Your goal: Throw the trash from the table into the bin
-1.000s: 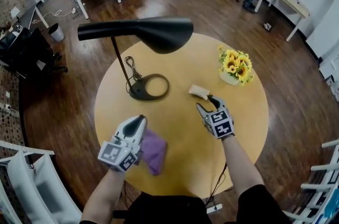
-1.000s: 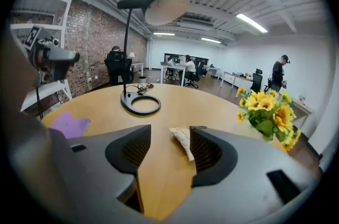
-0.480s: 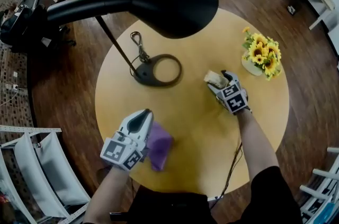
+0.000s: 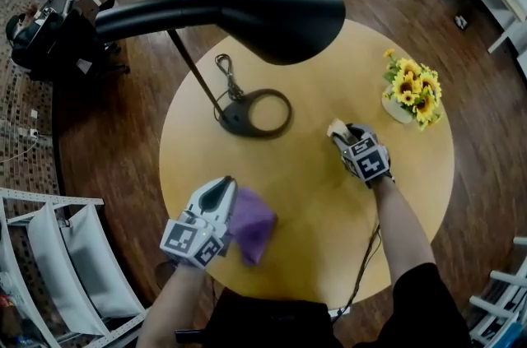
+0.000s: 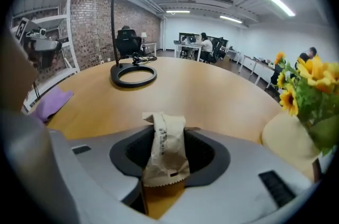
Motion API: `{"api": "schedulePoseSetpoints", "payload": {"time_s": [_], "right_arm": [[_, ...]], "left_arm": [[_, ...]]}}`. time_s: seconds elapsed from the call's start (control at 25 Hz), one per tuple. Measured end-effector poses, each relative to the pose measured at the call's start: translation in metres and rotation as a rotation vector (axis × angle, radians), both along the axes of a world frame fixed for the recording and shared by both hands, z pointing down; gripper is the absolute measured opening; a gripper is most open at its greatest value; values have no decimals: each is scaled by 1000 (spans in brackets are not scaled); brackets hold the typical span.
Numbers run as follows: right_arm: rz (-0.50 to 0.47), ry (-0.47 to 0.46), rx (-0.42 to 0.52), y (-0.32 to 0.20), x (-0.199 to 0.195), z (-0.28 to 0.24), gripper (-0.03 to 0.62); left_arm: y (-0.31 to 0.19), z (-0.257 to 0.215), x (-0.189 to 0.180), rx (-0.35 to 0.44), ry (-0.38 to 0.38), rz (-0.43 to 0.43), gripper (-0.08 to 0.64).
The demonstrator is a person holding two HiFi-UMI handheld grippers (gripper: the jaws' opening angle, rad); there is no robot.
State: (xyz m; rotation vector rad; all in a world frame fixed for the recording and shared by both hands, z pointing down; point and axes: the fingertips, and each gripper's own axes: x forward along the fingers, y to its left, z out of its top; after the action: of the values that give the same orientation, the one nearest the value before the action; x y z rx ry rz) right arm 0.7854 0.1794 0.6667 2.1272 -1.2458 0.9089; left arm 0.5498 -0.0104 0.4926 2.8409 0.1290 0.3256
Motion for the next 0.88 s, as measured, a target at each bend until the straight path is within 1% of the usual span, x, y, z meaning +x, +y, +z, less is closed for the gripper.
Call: {"api": "schedulePoseSetpoints", "payload": {"time_s": [0.08, 0.2, 0.28, 0.36, 0.48, 0.56, 0.64, 0.72, 0.88], "right_arm": [[9, 32, 12, 2, -6, -10, 164], [57, 49, 112, 6, -15, -40, 164], [95, 66, 163, 11, -24, -60, 164], [109, 96, 191, 15, -35, -80, 164], [113, 155, 245, 12, -52, -113, 164], [119, 201, 289, 4, -66, -142, 164], [106, 239, 337, -14, -86, -172, 164], [65, 265, 376, -43, -113, -196, 164], [-27, 299, 442, -104, -177, -238, 164]], "left_arm": [[-1, -7, -4, 5, 11, -7, 31], [-4, -21, -7, 7, 42, -25, 31], [-5, -35, -11, 19, 68, -22, 31], [-8, -52, -21, 19, 106, -32, 31], [-24, -76, -49, -4, 172, -77, 31], [-41, -92, -74, 5, 210, -106, 31], [-62, -106, -108, 31, 241, -144, 31], [-88, -119, -153, 59, 265, -203, 31], [-136, -136, -252, 106, 307, -328, 31]]}}
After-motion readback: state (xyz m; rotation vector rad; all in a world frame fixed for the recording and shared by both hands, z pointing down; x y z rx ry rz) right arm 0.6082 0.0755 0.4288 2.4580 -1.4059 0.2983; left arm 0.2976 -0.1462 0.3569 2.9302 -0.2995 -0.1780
